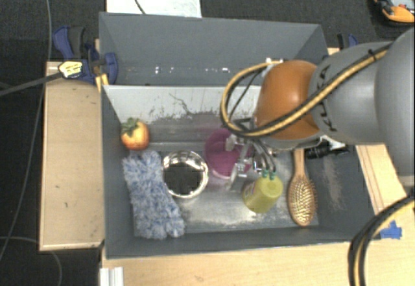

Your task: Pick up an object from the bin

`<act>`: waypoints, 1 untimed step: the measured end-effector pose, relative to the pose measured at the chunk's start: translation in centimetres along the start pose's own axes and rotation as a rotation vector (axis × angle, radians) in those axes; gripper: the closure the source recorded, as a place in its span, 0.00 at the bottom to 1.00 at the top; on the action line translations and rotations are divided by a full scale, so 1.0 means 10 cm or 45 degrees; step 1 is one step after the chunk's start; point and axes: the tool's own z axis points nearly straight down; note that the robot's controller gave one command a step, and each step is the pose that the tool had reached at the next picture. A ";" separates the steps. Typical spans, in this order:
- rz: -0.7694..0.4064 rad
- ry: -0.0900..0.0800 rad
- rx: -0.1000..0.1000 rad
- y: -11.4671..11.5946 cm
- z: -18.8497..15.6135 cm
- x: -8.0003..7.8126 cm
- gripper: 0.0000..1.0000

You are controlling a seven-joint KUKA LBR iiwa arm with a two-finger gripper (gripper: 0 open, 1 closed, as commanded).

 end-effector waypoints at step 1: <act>-0.114 0.001 0.000 0.08 -0.01 -0.23 0.00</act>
Offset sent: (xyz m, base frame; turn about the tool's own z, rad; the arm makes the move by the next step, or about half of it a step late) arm -0.0266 -0.0165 0.0112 -0.0973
